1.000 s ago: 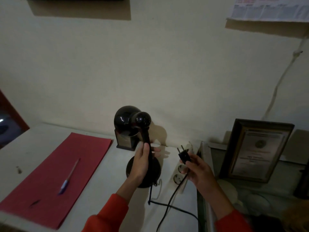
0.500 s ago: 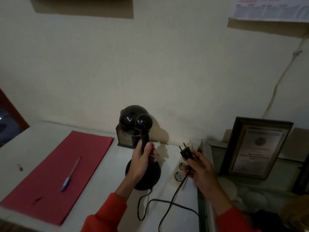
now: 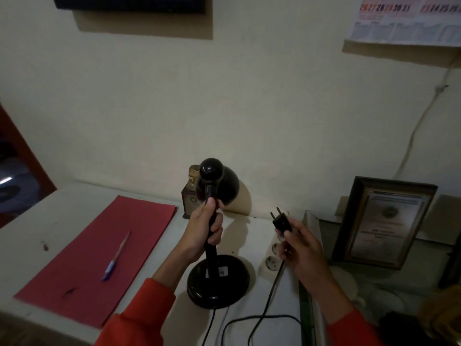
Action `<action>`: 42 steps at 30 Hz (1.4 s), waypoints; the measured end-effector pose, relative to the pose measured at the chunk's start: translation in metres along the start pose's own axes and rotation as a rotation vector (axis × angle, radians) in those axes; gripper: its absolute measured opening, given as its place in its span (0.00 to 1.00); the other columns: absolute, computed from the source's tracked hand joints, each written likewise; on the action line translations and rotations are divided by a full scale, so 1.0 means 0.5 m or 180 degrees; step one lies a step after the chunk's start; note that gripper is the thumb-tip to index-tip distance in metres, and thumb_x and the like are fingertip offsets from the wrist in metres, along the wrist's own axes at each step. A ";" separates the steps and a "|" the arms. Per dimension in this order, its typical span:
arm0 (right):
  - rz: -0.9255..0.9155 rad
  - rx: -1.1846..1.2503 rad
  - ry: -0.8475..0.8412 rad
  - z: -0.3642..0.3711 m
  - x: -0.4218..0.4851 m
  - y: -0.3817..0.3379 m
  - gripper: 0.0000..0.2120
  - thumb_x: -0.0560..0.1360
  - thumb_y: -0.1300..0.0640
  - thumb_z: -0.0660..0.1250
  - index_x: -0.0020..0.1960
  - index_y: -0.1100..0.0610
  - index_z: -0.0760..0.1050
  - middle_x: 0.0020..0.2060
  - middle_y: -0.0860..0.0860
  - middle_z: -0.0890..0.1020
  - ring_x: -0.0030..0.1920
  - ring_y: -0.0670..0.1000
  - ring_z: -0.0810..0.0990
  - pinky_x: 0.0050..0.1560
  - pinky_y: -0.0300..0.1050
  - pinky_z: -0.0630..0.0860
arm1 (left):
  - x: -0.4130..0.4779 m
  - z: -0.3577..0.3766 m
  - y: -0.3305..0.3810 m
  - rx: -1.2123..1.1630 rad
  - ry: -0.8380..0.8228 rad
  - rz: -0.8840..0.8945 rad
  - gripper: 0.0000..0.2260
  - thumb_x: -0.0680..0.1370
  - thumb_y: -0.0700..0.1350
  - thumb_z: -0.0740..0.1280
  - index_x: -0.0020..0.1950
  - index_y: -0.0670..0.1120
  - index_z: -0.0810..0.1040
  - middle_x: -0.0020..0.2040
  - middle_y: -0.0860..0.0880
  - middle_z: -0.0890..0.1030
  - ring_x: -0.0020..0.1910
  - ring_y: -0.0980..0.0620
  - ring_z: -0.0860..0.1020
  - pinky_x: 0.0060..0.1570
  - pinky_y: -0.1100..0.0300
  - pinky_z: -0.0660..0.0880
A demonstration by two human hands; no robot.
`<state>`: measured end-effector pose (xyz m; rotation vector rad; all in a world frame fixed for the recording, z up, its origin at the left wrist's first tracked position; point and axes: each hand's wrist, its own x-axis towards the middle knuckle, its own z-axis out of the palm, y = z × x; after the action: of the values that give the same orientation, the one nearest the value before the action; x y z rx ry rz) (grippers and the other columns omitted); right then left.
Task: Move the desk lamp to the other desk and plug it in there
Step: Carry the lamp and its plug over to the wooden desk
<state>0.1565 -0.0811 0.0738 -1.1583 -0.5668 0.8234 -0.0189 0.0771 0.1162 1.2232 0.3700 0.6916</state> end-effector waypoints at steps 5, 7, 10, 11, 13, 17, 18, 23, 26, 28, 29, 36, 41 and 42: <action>-0.0329 -0.0234 0.0029 0.028 -0.038 -0.050 0.17 0.77 0.63 0.61 0.56 0.44 0.78 0.45 0.50 0.85 0.30 0.45 0.76 0.29 0.39 0.74 | -0.032 0.025 0.054 0.0233 -0.0313 -0.0117 0.16 0.76 0.57 0.57 0.43 0.45 0.68 0.23 0.53 0.64 0.16 0.57 0.60 0.18 0.67 0.60; -0.0511 -0.0238 0.0110 0.038 -0.058 -0.080 0.16 0.77 0.64 0.61 0.56 0.46 0.78 0.43 0.50 0.85 0.30 0.46 0.77 0.29 0.39 0.75 | -0.045 0.034 0.080 0.0291 -0.0455 -0.0147 0.15 0.75 0.57 0.57 0.42 0.45 0.68 0.23 0.53 0.64 0.16 0.57 0.60 0.18 0.67 0.60; -0.0688 -0.0223 0.0330 0.050 -0.102 -0.130 0.15 0.77 0.63 0.62 0.55 0.46 0.79 0.43 0.52 0.86 0.29 0.46 0.78 0.28 0.39 0.74 | -0.068 0.048 0.120 0.0349 -0.0706 -0.0140 0.15 0.76 0.57 0.58 0.42 0.45 0.69 0.23 0.53 0.64 0.16 0.57 0.61 0.18 0.67 0.60; -0.0725 -0.0245 0.0380 0.054 -0.122 -0.148 0.14 0.77 0.62 0.62 0.55 0.45 0.78 0.44 0.52 0.86 0.29 0.45 0.78 0.28 0.38 0.75 | -0.077 0.054 0.135 0.0358 -0.0799 -0.0142 0.16 0.77 0.58 0.58 0.42 0.45 0.69 0.23 0.53 0.64 0.16 0.57 0.61 0.18 0.67 0.60; -0.0809 -0.0268 0.0509 0.060 -0.166 -0.185 0.13 0.77 0.59 0.63 0.54 0.43 0.78 0.44 0.52 0.86 0.30 0.45 0.78 0.28 0.37 0.75 | -0.098 0.067 0.164 0.0370 -0.0975 -0.0142 0.15 0.78 0.58 0.57 0.42 0.46 0.70 0.23 0.53 0.65 0.16 0.57 0.61 0.17 0.67 0.61; -0.1076 -0.0324 0.0733 0.067 -0.262 -0.257 0.13 0.77 0.59 0.62 0.57 0.45 0.77 0.46 0.52 0.86 0.30 0.45 0.77 0.27 0.38 0.74 | -0.144 0.105 0.216 0.0390 -0.1320 -0.0080 0.15 0.78 0.57 0.56 0.41 0.48 0.71 0.22 0.54 0.66 0.15 0.57 0.61 0.18 0.69 0.61; -0.1140 -0.0324 0.0773 0.068 -0.289 -0.272 0.13 0.77 0.59 0.62 0.57 0.46 0.77 0.45 0.52 0.86 0.30 0.45 0.77 0.28 0.38 0.74 | -0.158 0.117 0.226 0.0403 -0.1391 -0.0057 0.15 0.78 0.57 0.56 0.41 0.48 0.71 0.22 0.54 0.66 0.15 0.57 0.61 0.18 0.69 0.61; -0.1488 -0.0307 0.1027 0.057 -0.425 -0.339 0.12 0.76 0.58 0.64 0.55 0.45 0.78 0.45 0.51 0.86 0.31 0.45 0.78 0.28 0.37 0.74 | -0.229 0.186 0.255 0.0380 -0.1696 0.0032 0.15 0.78 0.56 0.56 0.40 0.47 0.70 0.21 0.54 0.66 0.14 0.57 0.60 0.17 0.70 0.60; -0.1637 -0.0335 0.1210 0.043 -0.507 -0.371 0.12 0.76 0.58 0.64 0.55 0.44 0.78 0.45 0.50 0.86 0.30 0.45 0.77 0.27 0.36 0.73 | -0.270 0.236 0.258 0.0319 -0.1849 0.0038 0.15 0.79 0.56 0.56 0.40 0.46 0.69 0.20 0.54 0.65 0.14 0.57 0.59 0.17 0.70 0.59; -0.1701 -0.0313 0.1324 0.030 -0.561 -0.389 0.12 0.75 0.57 0.65 0.55 0.45 0.78 0.44 0.50 0.86 0.30 0.45 0.77 0.26 0.36 0.72 | -0.298 0.273 0.253 0.0275 -0.1934 0.0036 0.14 0.77 0.56 0.56 0.40 0.46 0.69 0.20 0.53 0.65 0.14 0.57 0.59 0.17 0.70 0.59; -0.1744 -0.0297 0.1396 0.023 -0.587 -0.396 0.11 0.74 0.57 0.65 0.55 0.46 0.78 0.44 0.49 0.86 0.29 0.45 0.77 0.26 0.36 0.72 | -0.312 0.292 0.248 0.0261 -0.1955 0.0036 0.14 0.76 0.56 0.56 0.40 0.46 0.69 0.20 0.53 0.64 0.14 0.56 0.58 0.17 0.70 0.58; -0.2022 -0.0398 0.2088 -0.047 -0.793 -0.433 0.11 0.74 0.58 0.64 0.55 0.49 0.76 0.42 0.51 0.86 0.27 0.46 0.76 0.26 0.35 0.70 | -0.405 0.456 0.203 0.0211 -0.2319 -0.0028 0.14 0.75 0.55 0.56 0.40 0.44 0.69 0.20 0.52 0.64 0.14 0.56 0.58 0.17 0.70 0.57; -0.2079 -0.0488 0.2552 -0.117 -0.981 -0.455 0.11 0.75 0.61 0.62 0.55 0.51 0.76 0.41 0.50 0.85 0.26 0.46 0.75 0.24 0.36 0.69 | -0.494 0.611 0.159 0.0184 -0.2717 -0.0134 0.15 0.77 0.55 0.55 0.40 0.45 0.70 0.20 0.51 0.64 0.13 0.56 0.58 0.16 0.71 0.59; -0.2088 -0.0483 0.2649 -0.130 -1.024 -0.459 0.11 0.74 0.60 0.63 0.55 0.51 0.75 0.41 0.51 0.85 0.26 0.46 0.75 0.24 0.35 0.68 | -0.516 0.644 0.149 0.0173 -0.2791 -0.0144 0.15 0.76 0.56 0.56 0.39 0.46 0.70 0.20 0.51 0.64 0.13 0.56 0.58 0.16 0.71 0.59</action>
<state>-0.0346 -0.5704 0.2813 -1.2239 -0.2688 -0.2816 -0.0366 -0.3155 0.2629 1.4391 -0.3150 0.0613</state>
